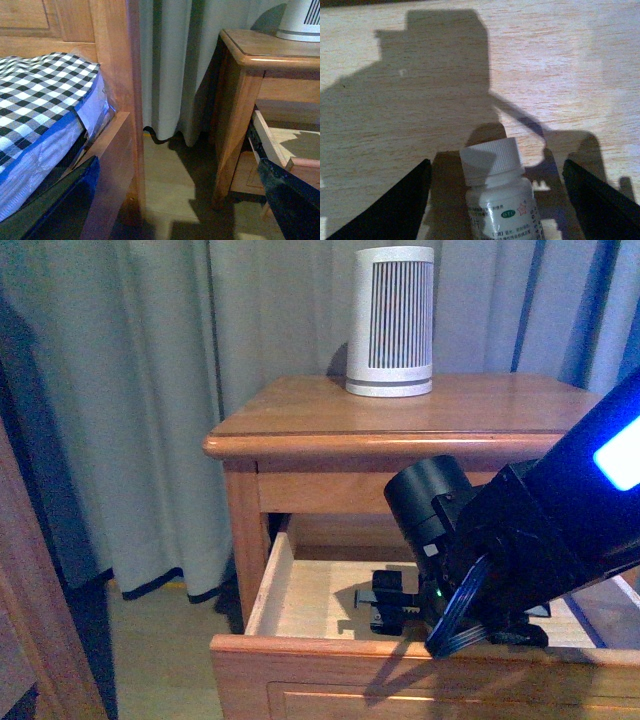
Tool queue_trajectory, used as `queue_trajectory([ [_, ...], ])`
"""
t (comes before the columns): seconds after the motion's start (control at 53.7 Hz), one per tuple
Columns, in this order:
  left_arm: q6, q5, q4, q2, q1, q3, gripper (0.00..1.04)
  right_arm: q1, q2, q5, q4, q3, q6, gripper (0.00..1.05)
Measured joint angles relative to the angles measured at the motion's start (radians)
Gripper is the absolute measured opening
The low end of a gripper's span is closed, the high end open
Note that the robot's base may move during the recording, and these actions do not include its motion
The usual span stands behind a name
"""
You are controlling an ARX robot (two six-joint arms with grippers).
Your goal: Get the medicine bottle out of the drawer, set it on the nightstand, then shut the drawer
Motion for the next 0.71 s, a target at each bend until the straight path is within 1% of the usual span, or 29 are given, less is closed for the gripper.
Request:
queue_trajectory([
  [0.13,0.0,0.0,0.0,0.0,0.0,0.0,0.98,-0.003,0.0,0.024,-0.02,0.004,0.011,0.47],
  [0.186,0.0,0.0,0.0,0.0,0.0,0.0,0.98,-0.004,-0.011,0.03,-0.051,0.005,0.026,0.35],
  [0.205,0.0,0.0,0.0,0.0,0.0,0.0,0.98,-0.005,-0.017,0.03,-0.063,0.005,0.031,0.33],
  [0.298,0.0,0.0,0.0,0.0,0.0,0.0,0.98,-0.007,-0.084,0.022,-0.129,-0.004,0.074,0.31],
  [0.503,0.0,0.0,0.0,0.0,0.0,0.0,0.98,-0.004,-0.308,-0.016,-0.258,-0.05,0.176,0.31],
  [0.708,0.0,0.0,0.0,0.0,0.0,0.0,0.98,0.008,-0.485,-0.039,-0.353,-0.1,0.216,0.31],
])
